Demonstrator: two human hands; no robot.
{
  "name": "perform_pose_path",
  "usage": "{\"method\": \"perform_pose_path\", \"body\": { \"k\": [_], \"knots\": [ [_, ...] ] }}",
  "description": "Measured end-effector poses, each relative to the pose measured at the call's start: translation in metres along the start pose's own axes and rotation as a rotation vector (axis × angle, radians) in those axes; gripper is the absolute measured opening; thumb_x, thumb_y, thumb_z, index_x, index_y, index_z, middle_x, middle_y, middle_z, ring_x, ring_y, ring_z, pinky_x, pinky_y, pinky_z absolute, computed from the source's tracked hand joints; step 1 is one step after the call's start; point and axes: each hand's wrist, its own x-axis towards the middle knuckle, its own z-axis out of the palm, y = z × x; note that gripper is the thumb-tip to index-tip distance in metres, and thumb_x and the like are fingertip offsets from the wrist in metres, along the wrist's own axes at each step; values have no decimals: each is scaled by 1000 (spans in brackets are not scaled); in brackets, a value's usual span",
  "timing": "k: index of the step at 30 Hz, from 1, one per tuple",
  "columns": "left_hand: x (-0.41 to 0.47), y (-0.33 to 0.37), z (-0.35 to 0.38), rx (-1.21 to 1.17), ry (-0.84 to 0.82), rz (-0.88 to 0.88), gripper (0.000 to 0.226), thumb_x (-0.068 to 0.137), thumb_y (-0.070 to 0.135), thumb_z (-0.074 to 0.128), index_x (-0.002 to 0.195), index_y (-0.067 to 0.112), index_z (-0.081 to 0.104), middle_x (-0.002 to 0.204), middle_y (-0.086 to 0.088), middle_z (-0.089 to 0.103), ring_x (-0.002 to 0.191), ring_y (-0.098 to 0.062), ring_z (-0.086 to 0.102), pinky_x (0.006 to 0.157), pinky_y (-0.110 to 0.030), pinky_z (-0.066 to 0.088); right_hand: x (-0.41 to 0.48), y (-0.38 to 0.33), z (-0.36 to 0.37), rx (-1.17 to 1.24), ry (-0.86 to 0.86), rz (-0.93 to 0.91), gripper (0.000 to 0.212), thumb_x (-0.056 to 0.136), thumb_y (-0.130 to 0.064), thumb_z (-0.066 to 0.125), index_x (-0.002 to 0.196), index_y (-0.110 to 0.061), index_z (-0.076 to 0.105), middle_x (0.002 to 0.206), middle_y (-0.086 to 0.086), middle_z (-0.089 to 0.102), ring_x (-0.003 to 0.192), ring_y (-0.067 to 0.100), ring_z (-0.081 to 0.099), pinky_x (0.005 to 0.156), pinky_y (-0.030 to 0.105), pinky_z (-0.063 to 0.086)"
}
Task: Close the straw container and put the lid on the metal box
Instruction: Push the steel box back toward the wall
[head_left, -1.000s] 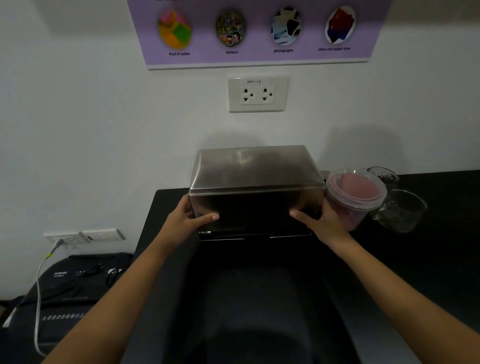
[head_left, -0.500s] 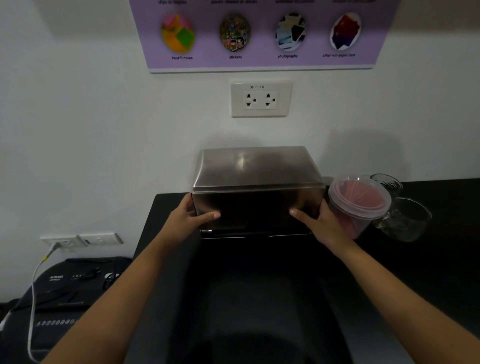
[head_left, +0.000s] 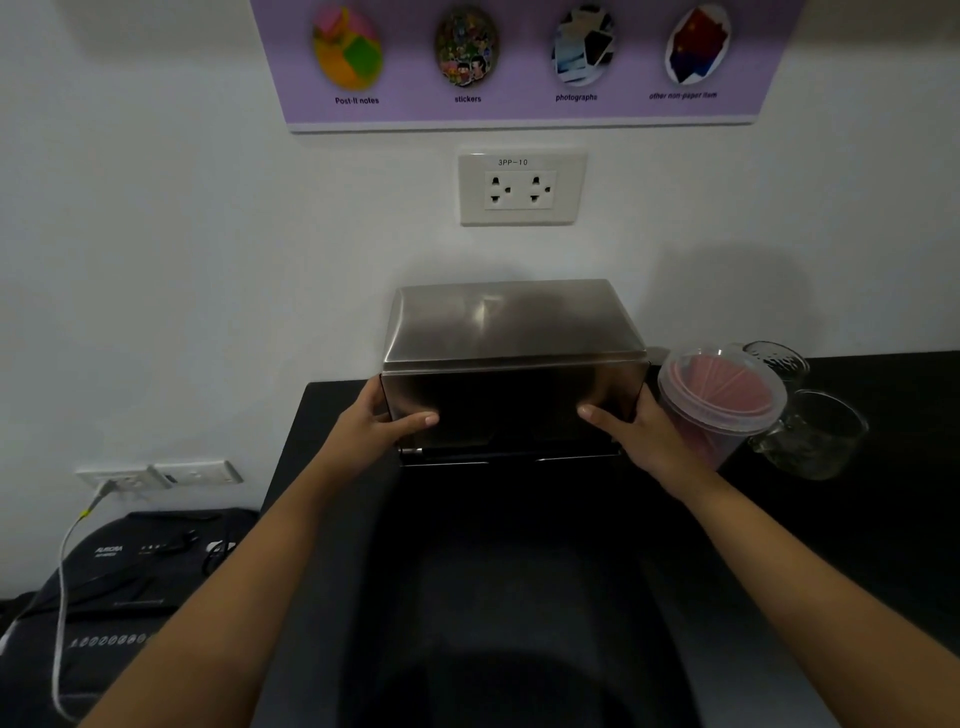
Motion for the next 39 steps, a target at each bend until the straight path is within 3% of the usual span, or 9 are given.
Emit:
{"method": "perform_pose_path", "body": {
  "k": [9,14,21,24,26,30,33,35,39],
  "knots": [
    [1,3,0,14,25,-24,85,41,54,85,116,29,53,112,1,67,103,-18,65,96,-43,49,3,-3,1,-5,5,8,62,76,-22,70,129,-15,39,116,-4,53,108,10,50,89,22,36],
    [-3,7,2,20,35,-24,88,41,55,84,118,26,53,107,6,68,100,-15,65,90,-33,52,0,-5,1,-3,18,18,61,76,-21,70,128,-16,39,112,-7,53,104,7,50,83,16,36],
    [-15,13,4,84,64,-42,62,62,36,80,117,21,55,111,0,67,101,-15,64,92,-34,49,-11,-10,5,22,110,69,58,73,-28,72,125,-12,49,115,3,61,105,19,57,89,32,45],
    [-33,9,2,129,81,-85,58,70,30,76,122,17,53,112,-1,65,101,-16,63,93,-36,49,-25,-14,5,54,116,69,55,77,-25,68,127,-11,48,120,5,60,109,17,56,81,16,44],
    [-49,5,6,136,130,-82,59,72,26,75,124,15,50,113,-2,60,99,-17,61,86,-32,50,-38,-15,3,101,141,107,55,80,-18,66,130,-8,45,123,8,57,107,16,55,78,11,44],
    [-81,0,23,17,250,-70,47,73,19,73,116,19,53,106,-3,58,90,-16,58,69,-21,45,-76,-9,-18,48,216,181,44,80,-19,66,120,-7,52,114,12,60,96,14,55,79,17,44],
    [-91,4,44,-8,157,-45,25,75,19,72,96,26,60,91,-2,63,89,-17,60,77,-25,46,-102,-4,-41,-9,284,203,37,78,-20,67,112,-8,58,107,9,62,95,15,56,87,30,45],
    [-96,11,62,4,66,-39,22,76,22,71,95,26,62,92,-3,65,91,-17,61,81,-27,47,-114,0,-58,-28,324,212,36,78,-20,67,111,-8,59,103,8,62,90,13,58,83,30,45],
    [-100,30,97,11,-42,9,24,77,25,70,99,28,60,98,0,66,95,-13,60,77,-17,44,-124,9,-87,-61,336,231,42,78,-20,67,117,-6,56,104,10,61,96,18,57,88,34,46]
  ]
}}
